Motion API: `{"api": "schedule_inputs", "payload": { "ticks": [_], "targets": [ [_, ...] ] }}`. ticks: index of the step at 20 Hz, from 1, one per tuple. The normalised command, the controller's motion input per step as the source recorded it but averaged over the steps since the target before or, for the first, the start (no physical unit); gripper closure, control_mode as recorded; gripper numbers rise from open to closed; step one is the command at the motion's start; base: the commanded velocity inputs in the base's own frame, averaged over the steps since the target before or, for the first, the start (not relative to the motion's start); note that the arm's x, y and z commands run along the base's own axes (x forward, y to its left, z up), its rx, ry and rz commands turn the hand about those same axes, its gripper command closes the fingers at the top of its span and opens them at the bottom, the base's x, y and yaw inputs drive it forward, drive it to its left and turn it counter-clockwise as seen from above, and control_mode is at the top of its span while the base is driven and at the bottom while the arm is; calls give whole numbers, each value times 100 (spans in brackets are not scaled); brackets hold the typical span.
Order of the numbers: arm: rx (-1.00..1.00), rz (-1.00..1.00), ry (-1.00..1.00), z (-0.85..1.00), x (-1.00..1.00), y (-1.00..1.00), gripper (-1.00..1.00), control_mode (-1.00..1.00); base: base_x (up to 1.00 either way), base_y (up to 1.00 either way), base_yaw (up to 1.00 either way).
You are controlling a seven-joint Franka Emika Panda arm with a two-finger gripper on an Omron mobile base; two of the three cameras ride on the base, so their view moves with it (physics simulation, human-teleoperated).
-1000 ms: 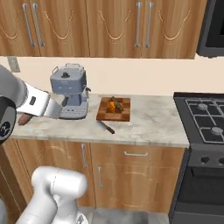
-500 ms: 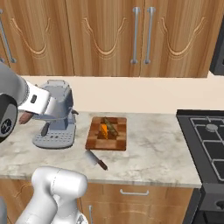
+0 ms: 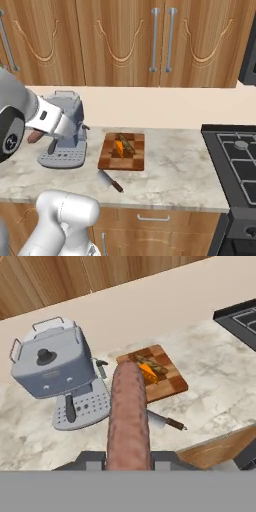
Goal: Retrieve the sausage and cheese from the fridge and place them on the cutting board on the counter.
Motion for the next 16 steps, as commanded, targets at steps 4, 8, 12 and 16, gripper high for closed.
{"api": "schedule_inputs", "payload": {
  "ticks": [4, 8, 12, 16],
  "targets": [
    [0, 0, 28, -57, 79, -49, 100, -100, 0, 0, 0],
    [0, 20, 25, -49, 49, -43, 100, -100, 0, 0, 0],
    [-7, 11, 25, -70, 43, -1, 100, -100, 0, 0, 0],
    [-7, 1, 27, -54, 37, 0, 100, -100, 0, 0, 0]
  ]
}}
